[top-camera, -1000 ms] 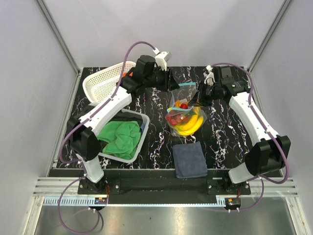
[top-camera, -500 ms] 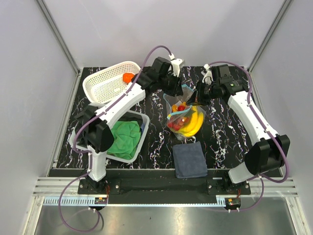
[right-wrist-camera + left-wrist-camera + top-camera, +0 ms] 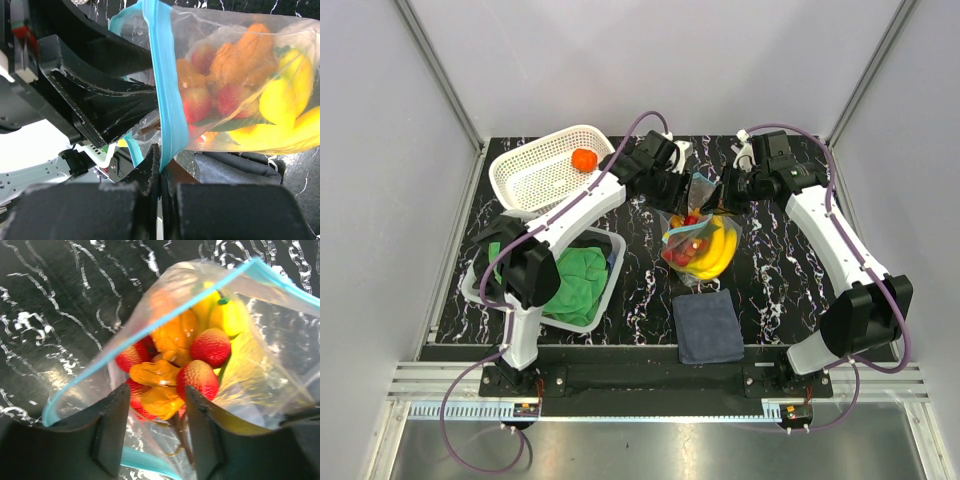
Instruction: Open the zip-top bag and remove the fake food
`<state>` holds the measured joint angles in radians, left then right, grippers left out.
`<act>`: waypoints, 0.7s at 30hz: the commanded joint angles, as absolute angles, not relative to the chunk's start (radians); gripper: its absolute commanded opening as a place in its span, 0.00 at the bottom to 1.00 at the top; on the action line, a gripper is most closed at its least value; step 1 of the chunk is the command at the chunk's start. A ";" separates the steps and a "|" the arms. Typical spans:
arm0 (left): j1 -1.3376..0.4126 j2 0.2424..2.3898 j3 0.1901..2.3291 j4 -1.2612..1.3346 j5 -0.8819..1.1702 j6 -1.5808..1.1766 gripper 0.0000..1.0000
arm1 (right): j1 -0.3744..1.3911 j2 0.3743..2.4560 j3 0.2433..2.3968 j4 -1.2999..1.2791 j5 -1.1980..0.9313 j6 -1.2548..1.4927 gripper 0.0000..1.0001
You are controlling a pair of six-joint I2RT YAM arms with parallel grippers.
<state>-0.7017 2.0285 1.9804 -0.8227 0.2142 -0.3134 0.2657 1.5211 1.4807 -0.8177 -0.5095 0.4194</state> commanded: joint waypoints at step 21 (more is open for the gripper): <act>-0.706 2.095 2.036 -0.847 0.433 -0.385 0.36 | 0.284 1.497 1.491 -0.778 -0.486 0.423 0.00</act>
<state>-0.7025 2.1101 1.9957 -0.8944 0.3405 -0.3550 0.2745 1.5211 1.4807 -0.8177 -0.4889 0.4221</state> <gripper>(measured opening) 0.436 0.009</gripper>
